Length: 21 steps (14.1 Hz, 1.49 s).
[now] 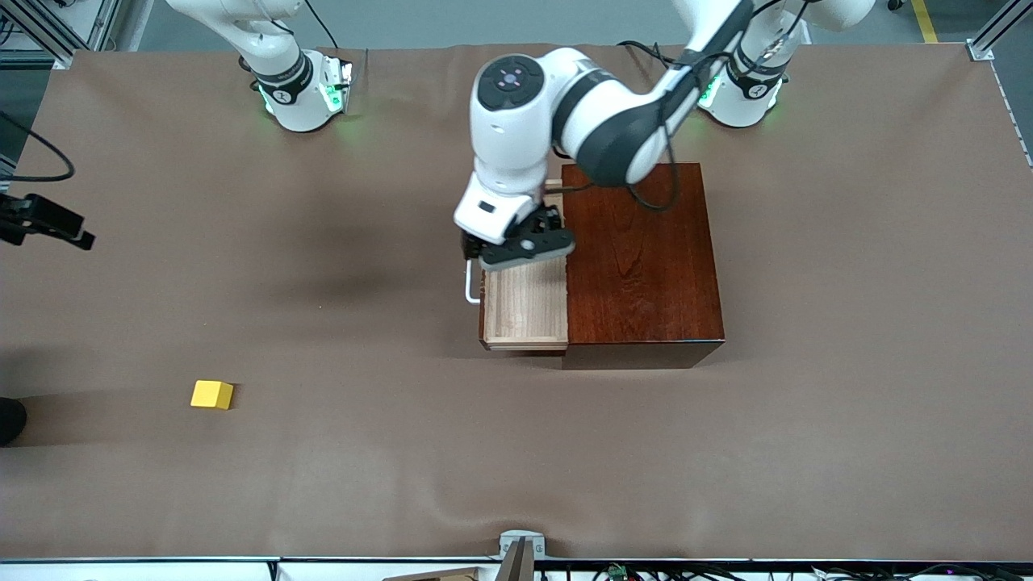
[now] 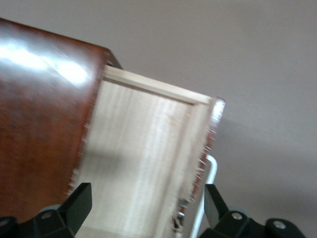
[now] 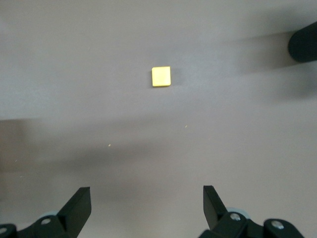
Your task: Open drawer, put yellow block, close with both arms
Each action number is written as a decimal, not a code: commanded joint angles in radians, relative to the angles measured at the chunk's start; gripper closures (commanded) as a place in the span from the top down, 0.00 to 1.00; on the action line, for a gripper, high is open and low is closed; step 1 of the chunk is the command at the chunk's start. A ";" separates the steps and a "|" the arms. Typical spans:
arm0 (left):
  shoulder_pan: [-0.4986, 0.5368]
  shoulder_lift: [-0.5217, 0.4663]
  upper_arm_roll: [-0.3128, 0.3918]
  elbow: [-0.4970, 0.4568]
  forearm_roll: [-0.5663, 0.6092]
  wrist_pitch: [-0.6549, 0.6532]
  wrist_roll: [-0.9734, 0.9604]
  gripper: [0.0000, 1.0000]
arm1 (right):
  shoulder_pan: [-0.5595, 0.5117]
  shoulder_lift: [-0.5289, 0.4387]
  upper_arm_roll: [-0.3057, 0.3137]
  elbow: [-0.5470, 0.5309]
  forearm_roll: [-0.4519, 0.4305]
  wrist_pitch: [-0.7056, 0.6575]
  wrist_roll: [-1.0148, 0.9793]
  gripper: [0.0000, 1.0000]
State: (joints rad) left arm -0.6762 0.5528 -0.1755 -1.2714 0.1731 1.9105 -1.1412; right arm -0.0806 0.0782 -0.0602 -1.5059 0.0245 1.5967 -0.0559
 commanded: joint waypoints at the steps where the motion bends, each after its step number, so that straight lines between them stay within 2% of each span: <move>1: 0.053 -0.112 -0.012 -0.126 -0.017 -0.016 0.021 1.00 | -0.024 0.047 0.013 0.003 -0.014 0.035 -0.048 1.00; 7: 0.109 -0.207 -0.012 -0.242 -0.040 -0.016 0.106 1.00 | -0.007 0.254 0.016 0.078 -0.012 0.149 -0.035 1.00; 14: 0.202 -0.333 -0.015 -0.405 -0.052 -0.016 0.204 1.00 | 0.005 0.500 0.017 0.067 -0.008 0.454 -0.032 1.00; 17: 0.250 -0.416 -0.015 -0.486 -0.069 -0.018 0.264 1.00 | -0.002 0.587 0.017 0.059 -0.008 0.561 -0.036 1.00; 21: 0.274 -0.459 -0.015 -0.517 -0.086 -0.031 0.293 1.00 | -0.005 0.667 0.017 0.027 -0.008 0.709 -0.038 1.00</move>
State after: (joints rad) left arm -0.4113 0.1435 -0.1809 -1.7383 0.1119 1.8825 -0.8687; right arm -0.0787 0.7181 -0.0470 -1.4786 0.0231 2.2648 -0.0904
